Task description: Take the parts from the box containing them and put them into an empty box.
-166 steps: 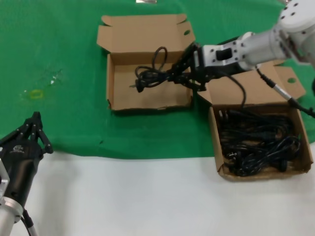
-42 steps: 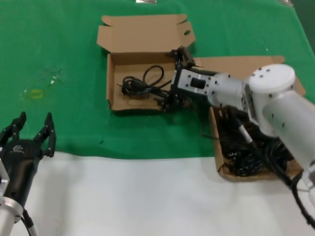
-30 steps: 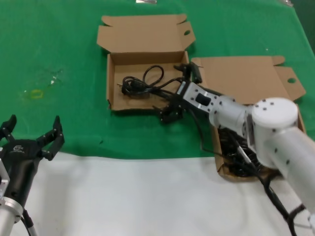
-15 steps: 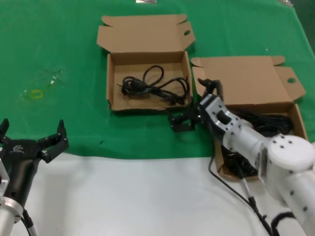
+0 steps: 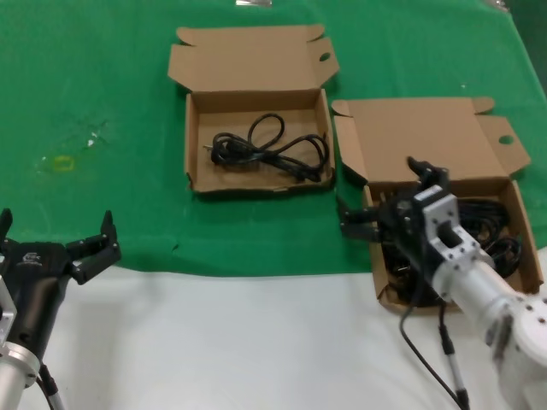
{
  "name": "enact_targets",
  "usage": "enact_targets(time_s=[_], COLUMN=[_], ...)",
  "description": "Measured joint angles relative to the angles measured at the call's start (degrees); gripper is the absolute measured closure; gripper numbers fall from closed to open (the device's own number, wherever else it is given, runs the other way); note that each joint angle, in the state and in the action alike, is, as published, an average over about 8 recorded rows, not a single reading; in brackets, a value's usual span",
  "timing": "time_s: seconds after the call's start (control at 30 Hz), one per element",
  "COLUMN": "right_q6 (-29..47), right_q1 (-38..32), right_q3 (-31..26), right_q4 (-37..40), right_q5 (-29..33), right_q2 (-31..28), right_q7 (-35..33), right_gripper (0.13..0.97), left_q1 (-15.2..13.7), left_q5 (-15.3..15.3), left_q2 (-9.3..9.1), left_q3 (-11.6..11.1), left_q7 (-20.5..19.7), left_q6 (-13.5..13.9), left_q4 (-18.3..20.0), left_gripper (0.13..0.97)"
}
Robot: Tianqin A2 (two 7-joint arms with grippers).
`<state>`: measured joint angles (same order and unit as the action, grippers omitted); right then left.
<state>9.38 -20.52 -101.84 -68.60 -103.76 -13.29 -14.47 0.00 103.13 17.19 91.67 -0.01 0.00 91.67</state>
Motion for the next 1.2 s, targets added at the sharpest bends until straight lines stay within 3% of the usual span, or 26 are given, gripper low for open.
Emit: enact_targets(time_s=[0.57,1.2], right_q6=[-7.67,-8.14], right_q1=[16.79,17.8], right_q3=[8.33,8.83], right_q4=[-18.89,-20.02], right_q5=[0.51,0.54], right_q2=[-3.19,-3.39], right_q7=[11.84,12.56], right_gripper=[0.129,0.129], left_q1=[0.0,0.0], left_q5=[0.0,0.01], left_q2=[0.0,0.0], left_q3=[0.0,0.0], left_q7=[0.0,0.0], left_q6=[0.0,0.0], left_q4=[0.0,0.0], left_gripper=[0.132,0.132])
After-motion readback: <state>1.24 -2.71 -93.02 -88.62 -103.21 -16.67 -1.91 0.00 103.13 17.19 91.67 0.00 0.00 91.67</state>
